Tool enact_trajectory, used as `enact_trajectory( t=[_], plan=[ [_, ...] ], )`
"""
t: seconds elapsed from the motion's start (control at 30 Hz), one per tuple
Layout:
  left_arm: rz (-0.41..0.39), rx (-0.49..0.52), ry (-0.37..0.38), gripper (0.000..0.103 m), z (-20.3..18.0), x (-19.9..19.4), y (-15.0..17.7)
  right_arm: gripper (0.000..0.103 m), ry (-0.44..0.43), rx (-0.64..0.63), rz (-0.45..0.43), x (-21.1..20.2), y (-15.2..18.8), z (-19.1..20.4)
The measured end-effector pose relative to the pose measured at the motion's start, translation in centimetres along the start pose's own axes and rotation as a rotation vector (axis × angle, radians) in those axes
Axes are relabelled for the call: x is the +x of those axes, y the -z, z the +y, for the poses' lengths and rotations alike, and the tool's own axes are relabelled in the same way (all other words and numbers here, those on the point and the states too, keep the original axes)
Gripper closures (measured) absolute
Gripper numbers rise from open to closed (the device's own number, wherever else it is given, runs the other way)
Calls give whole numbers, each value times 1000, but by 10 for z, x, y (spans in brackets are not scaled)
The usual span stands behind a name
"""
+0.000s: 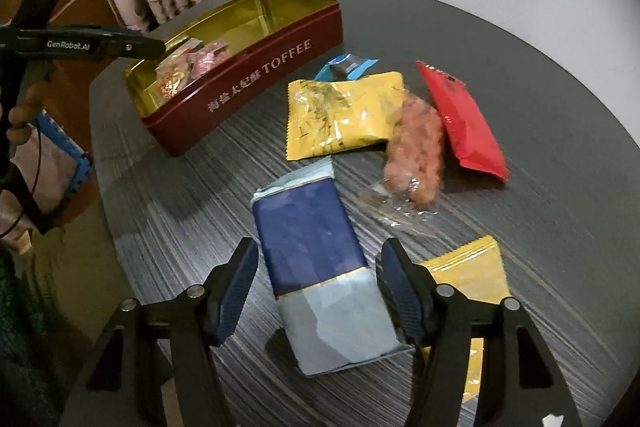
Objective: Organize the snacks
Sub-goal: 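Lift the blue box with right while left grasps the yellow square packet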
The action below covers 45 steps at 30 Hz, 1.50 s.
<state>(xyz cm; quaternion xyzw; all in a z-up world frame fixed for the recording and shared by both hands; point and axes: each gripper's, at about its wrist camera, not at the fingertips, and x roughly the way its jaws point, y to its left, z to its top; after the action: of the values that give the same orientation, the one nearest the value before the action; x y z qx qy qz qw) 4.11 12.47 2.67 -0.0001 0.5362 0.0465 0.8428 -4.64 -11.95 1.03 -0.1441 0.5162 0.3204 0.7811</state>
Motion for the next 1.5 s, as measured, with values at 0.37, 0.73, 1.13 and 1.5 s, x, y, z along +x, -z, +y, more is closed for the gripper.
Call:
enact_trajectory(
  t=[0.37, 0.73, 1.13, 1.5],
  plan=[
    [0, 86, 35, 30, -40, 10, -12, 49, 13, 21, -9, 9, 6, 0],
    [6, 227, 135, 30, -93, 32, -11, 50, 107, 131, -51, -4, 19, -35],
    [-29, 341, 144, 24, -139, 49, -27, 56, 225, 247, -107, -13, 29, -80],
    [65, 364, 176, 24, -157, 94, -44, 56, 237, 275, -119, -12, 27, -83]
  ],
)
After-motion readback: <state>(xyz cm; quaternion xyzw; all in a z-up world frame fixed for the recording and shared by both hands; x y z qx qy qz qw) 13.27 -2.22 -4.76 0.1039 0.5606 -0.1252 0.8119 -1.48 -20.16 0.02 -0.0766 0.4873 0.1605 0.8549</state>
